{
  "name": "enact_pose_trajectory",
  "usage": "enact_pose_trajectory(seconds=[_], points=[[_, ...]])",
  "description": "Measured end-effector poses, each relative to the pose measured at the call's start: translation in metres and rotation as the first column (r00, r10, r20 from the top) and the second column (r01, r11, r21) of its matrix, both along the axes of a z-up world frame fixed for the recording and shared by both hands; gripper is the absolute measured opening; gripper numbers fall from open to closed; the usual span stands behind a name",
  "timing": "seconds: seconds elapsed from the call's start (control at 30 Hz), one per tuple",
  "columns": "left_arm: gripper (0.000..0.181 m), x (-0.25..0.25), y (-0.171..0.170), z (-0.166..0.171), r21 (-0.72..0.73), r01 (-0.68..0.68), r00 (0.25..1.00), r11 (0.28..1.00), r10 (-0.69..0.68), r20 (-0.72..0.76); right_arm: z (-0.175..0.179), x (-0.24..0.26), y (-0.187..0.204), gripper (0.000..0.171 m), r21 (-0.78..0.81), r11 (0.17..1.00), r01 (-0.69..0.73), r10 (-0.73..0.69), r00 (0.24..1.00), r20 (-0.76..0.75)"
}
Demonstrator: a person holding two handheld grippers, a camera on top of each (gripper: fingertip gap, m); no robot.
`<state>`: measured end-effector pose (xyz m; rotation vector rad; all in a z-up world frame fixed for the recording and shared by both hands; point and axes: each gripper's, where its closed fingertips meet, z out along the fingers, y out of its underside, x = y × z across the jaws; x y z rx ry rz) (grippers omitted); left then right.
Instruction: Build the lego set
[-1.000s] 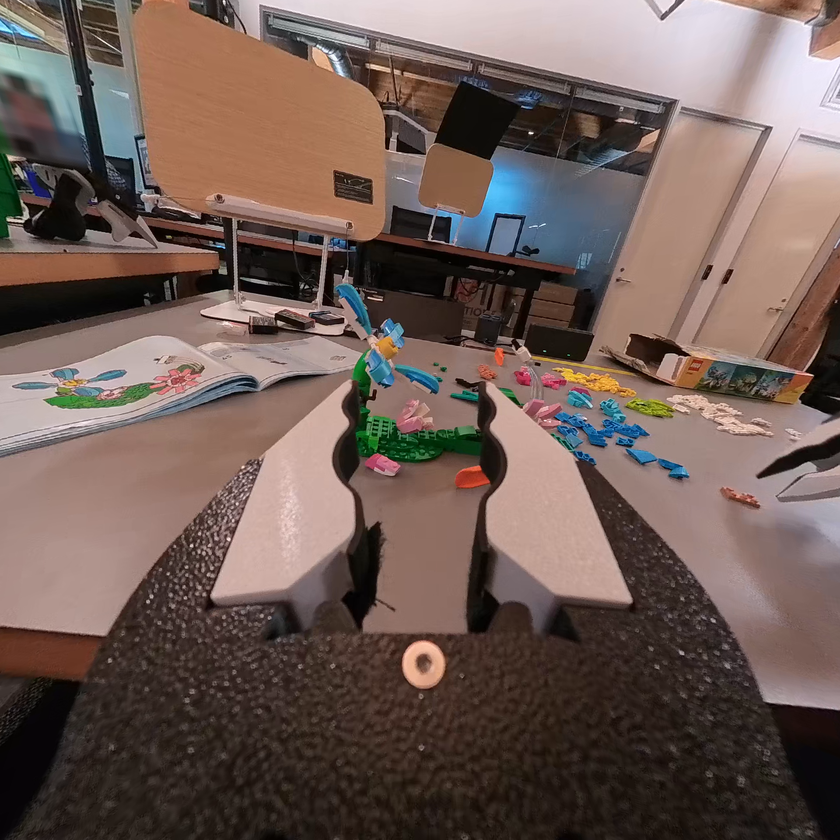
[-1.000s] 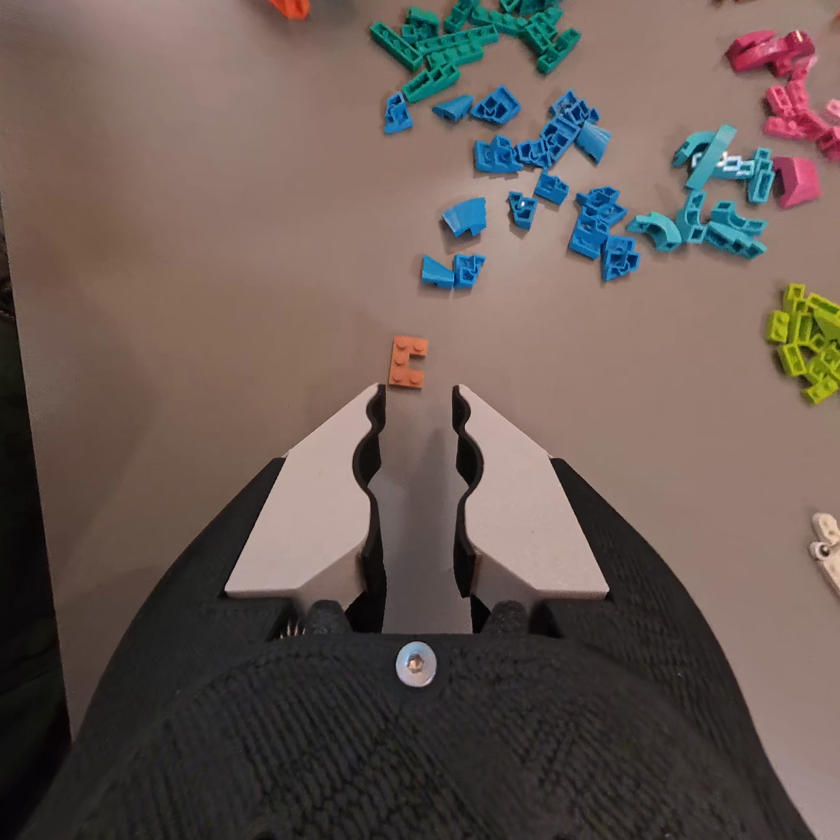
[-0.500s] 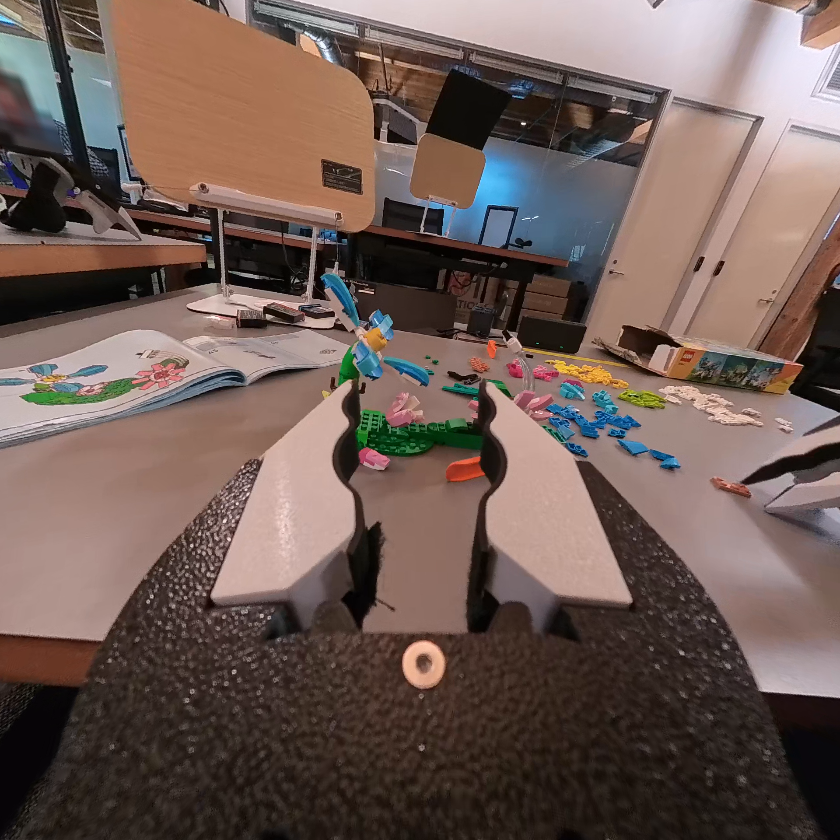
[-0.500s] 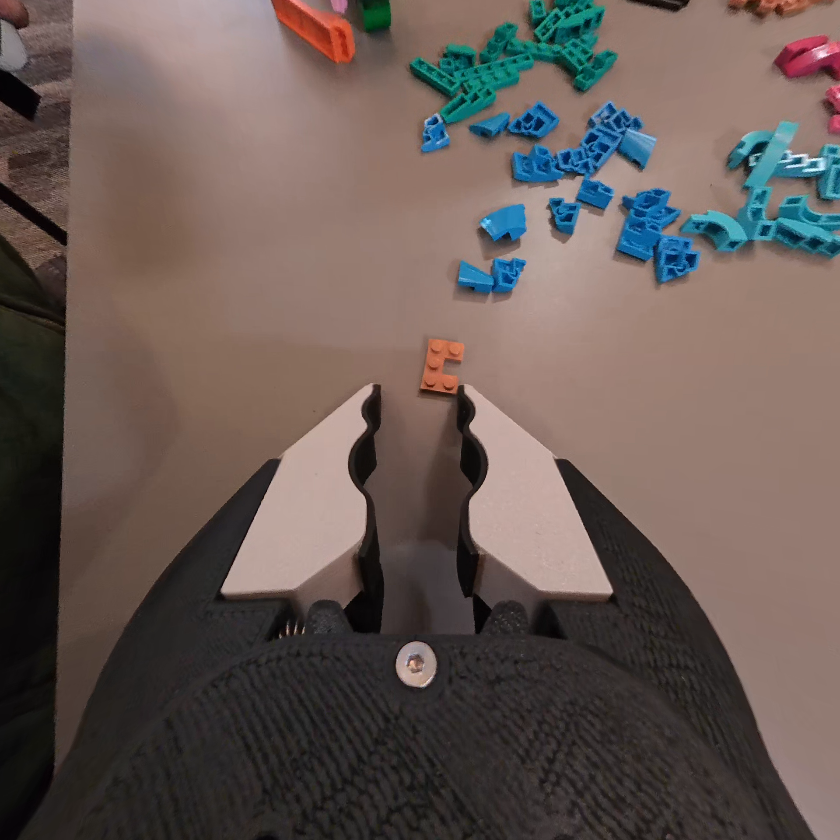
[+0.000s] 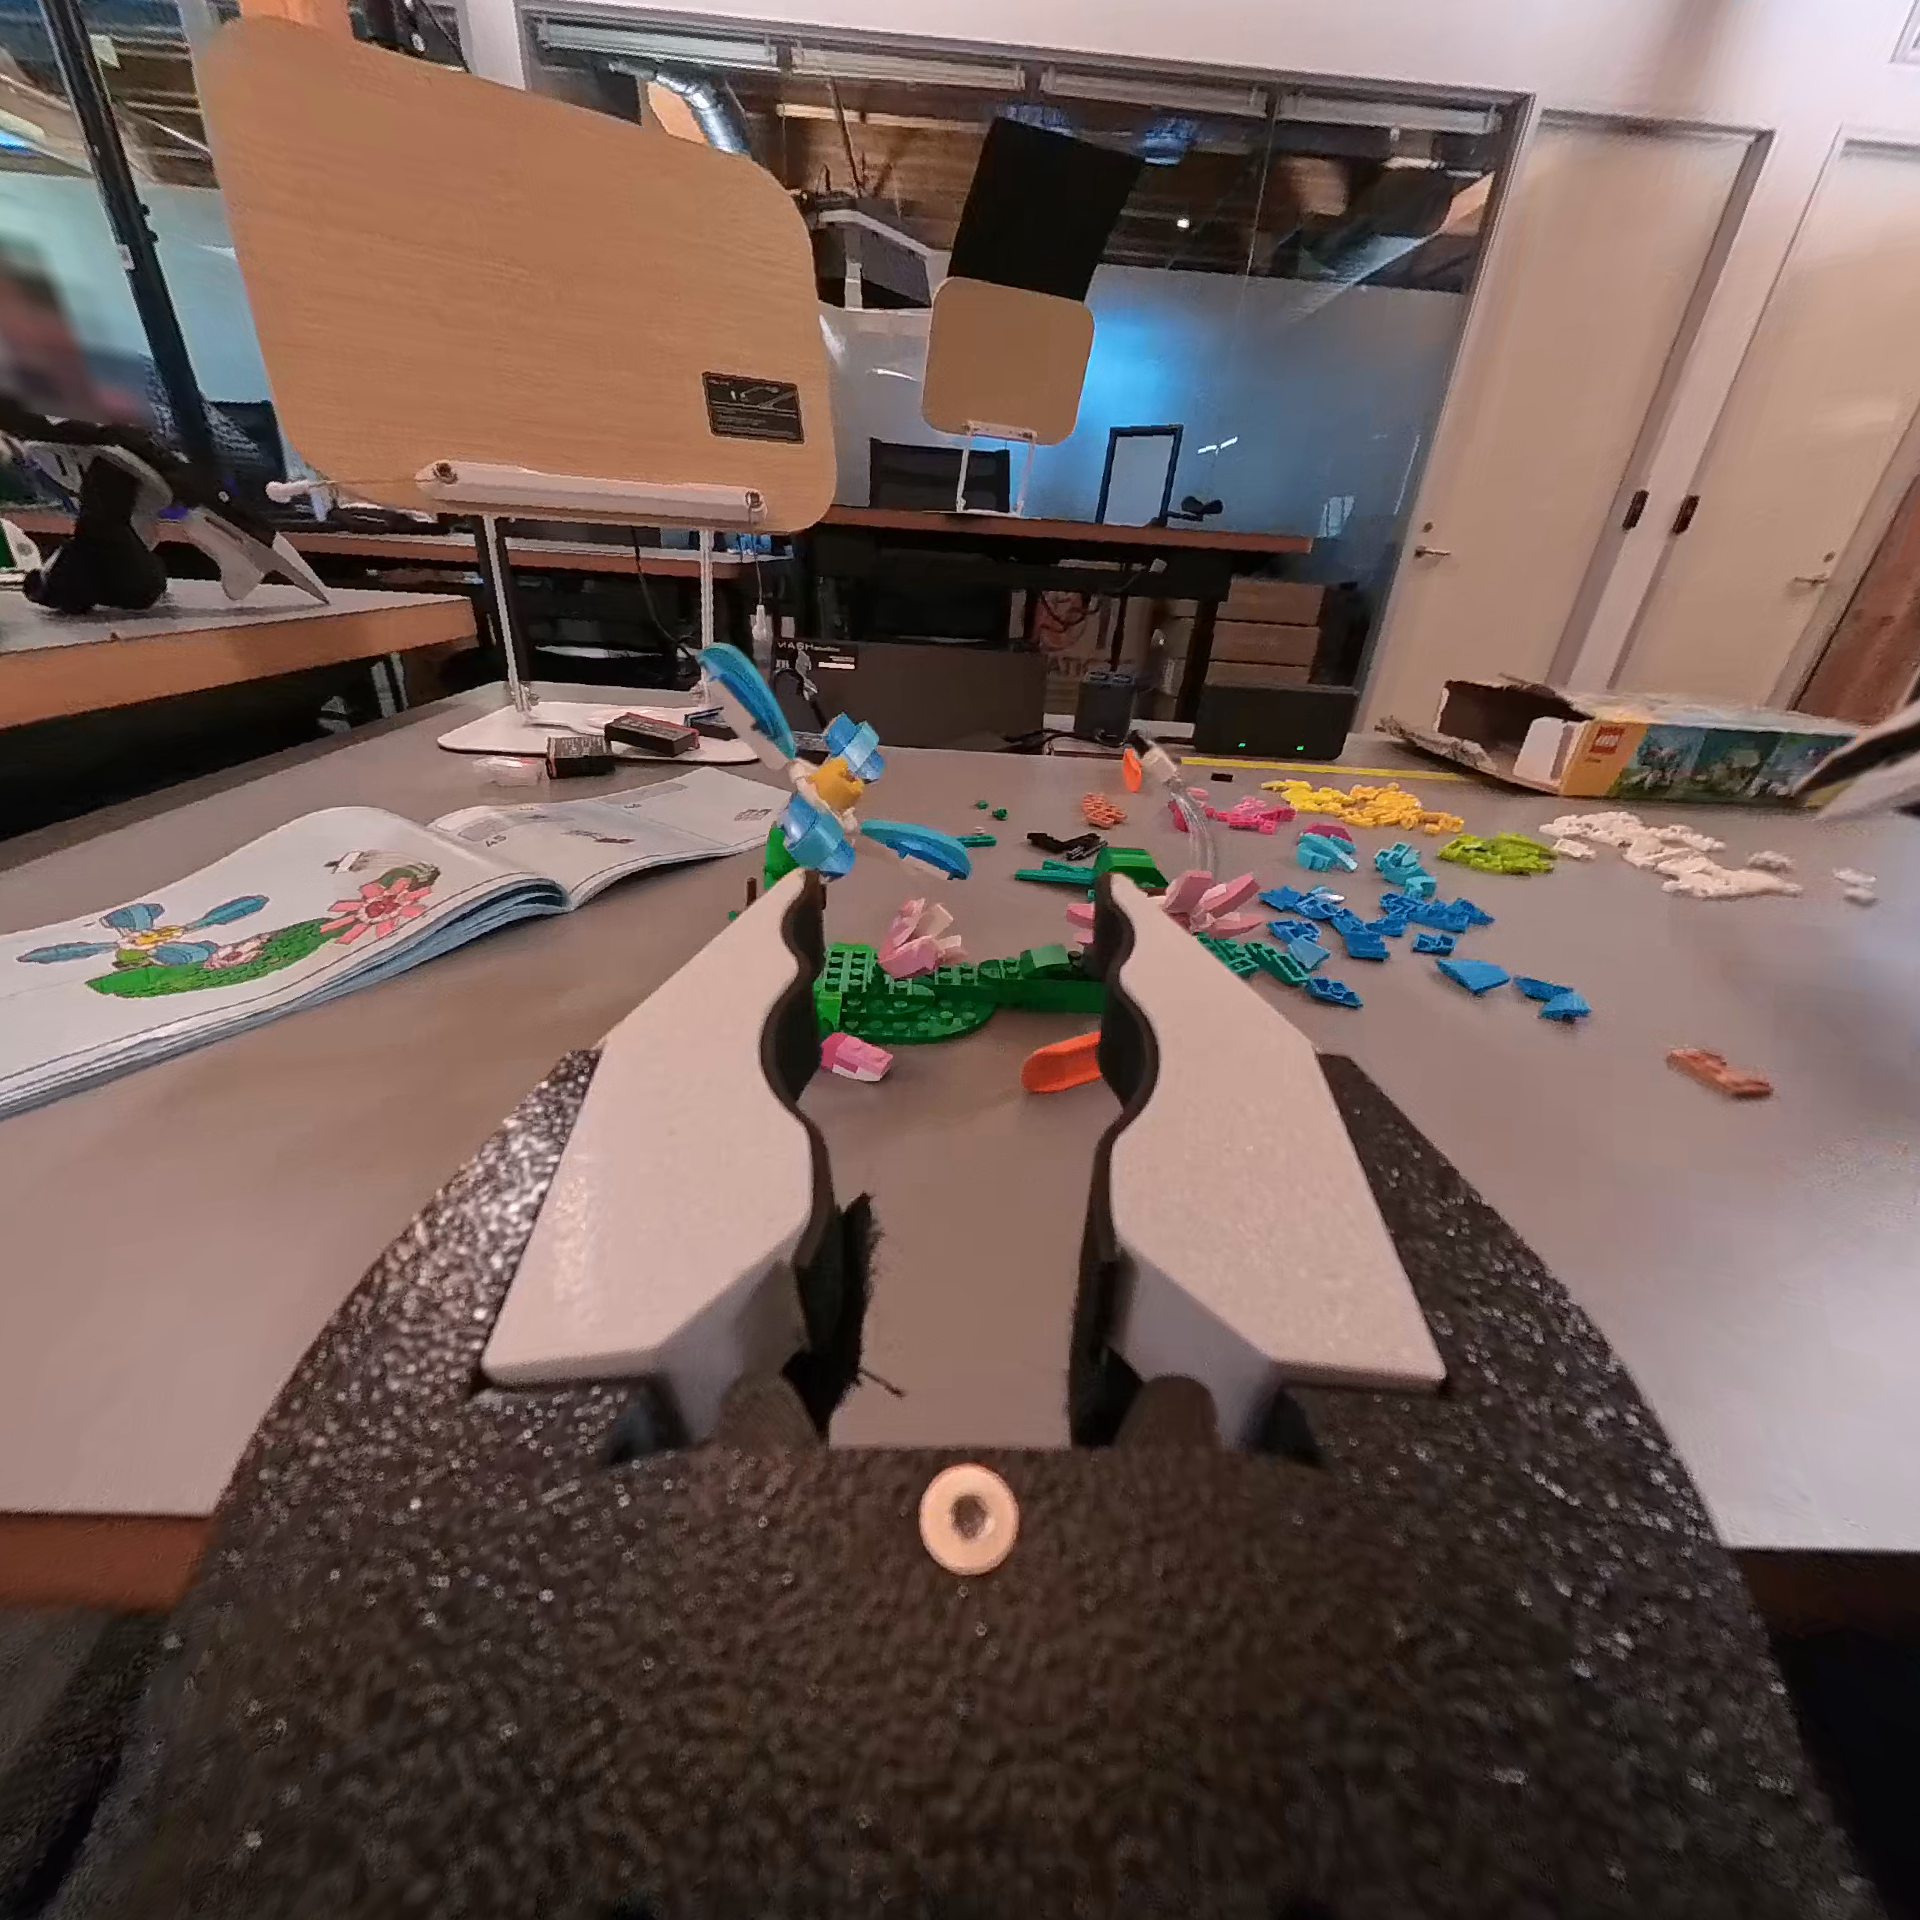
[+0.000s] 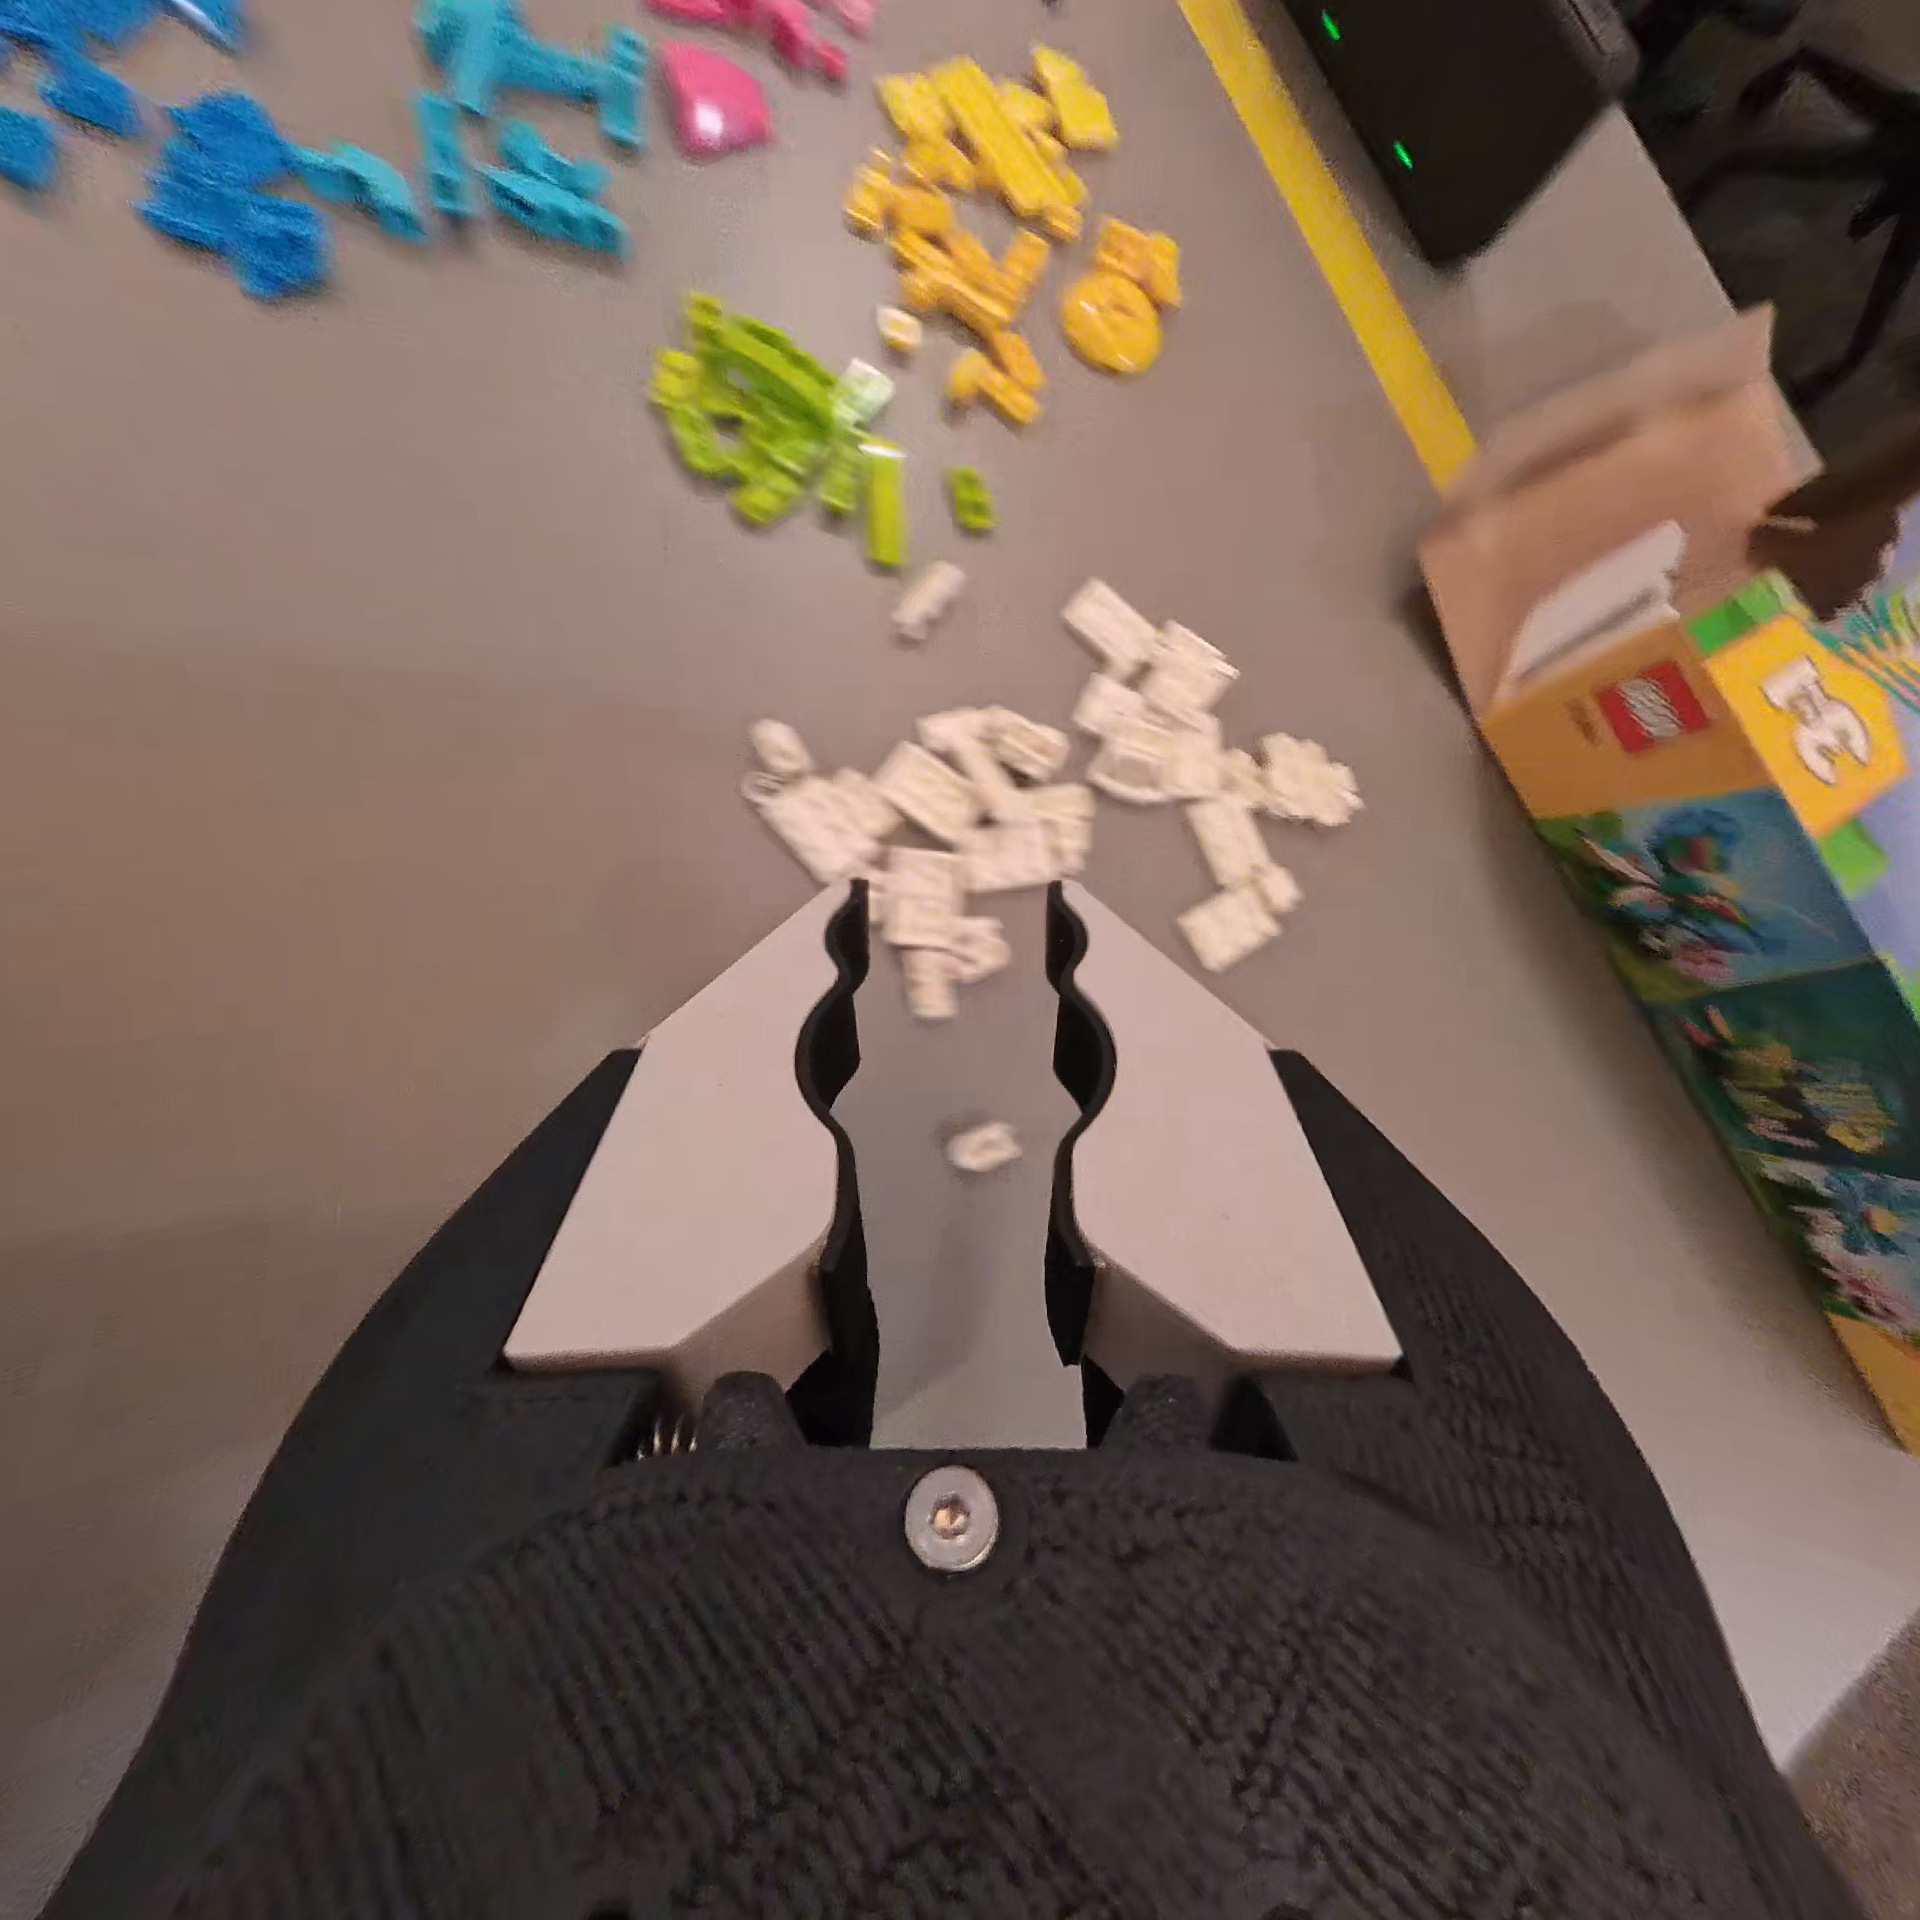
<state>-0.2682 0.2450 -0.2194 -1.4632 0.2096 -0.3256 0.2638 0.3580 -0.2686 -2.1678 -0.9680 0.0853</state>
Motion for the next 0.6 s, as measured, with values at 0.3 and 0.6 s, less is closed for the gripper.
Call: enact_pose_trajectory(seconds=[0.3, 0.6], points=[[0.049, 0.006, 0.005, 0.011, 0.021, -0.096, 0.99, 0.995, 0.098, -0.102, -0.04, 0.065, 0.056, 0.044, -0.219, 0.968, -0.121, 0.11, 0.992, -0.061], [0.05, -0.004, 0.0, 0.02, 0.032, -0.183, 0.979, 0.983, 0.185, -0.082, -0.047, 0.055, 0.064, 0.022, -0.272, 0.94, -0.207, 0.156, 0.968, -0.198]])
